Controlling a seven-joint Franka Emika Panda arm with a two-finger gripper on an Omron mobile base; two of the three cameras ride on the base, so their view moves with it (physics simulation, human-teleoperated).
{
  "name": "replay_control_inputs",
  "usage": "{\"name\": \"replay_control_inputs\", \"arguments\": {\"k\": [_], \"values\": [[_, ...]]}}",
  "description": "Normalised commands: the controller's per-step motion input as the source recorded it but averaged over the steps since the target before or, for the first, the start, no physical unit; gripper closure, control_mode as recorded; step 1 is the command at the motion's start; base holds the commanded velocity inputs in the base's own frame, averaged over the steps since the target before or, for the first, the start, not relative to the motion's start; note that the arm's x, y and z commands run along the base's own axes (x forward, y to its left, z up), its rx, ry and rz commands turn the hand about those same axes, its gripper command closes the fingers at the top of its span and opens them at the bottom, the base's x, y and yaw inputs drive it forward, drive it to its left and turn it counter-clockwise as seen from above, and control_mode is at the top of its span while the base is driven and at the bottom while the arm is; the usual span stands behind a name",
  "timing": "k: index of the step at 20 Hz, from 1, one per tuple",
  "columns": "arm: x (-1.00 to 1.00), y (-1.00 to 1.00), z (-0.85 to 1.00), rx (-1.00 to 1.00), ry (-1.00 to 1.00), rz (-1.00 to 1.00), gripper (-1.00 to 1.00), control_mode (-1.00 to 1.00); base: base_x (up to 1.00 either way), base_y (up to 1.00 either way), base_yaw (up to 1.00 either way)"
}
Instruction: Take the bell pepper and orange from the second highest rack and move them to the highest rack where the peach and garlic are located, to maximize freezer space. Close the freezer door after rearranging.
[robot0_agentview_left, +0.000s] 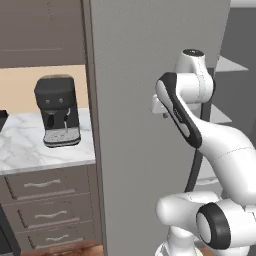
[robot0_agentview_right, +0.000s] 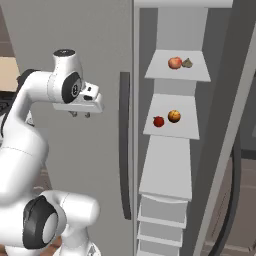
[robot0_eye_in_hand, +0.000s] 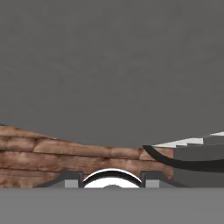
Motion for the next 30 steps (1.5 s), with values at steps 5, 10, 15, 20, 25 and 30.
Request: {"name": "replay_control_inputs", "arguments": {"k": [5, 10, 15, 20, 25, 30], "values": [[-0.02, 0.00, 0.00, 0.00, -0.01, 0.00, -1.00, 1.00, -0.19, 0.00, 0.00], [0.00, 0.00, 0.00, 0.00, 0.00, 0.00, -1.00, 1.00, -0.61, 0.00, -0.04], [0.00, 0.00, 0.00, 0.00, 0.00, 0.00, -1.00, 1.00, -0.51, -0.05, -0.12], [0.00, 0.00, 0.00, 0.00, 0.00, 0.00, -1.00, 1.00, -0.05, -0.18, -0.70], [0.00, 0.00, 0.00, 0.00, 0.00, 0.00, -1.00, 1.00, 0.00, -0.15, -0.75], [0.00, 0.00, 0.00, 0.00, 0.00, 0.00, -1.00, 1.00, 0.02, -0.05, -0.38]]}}
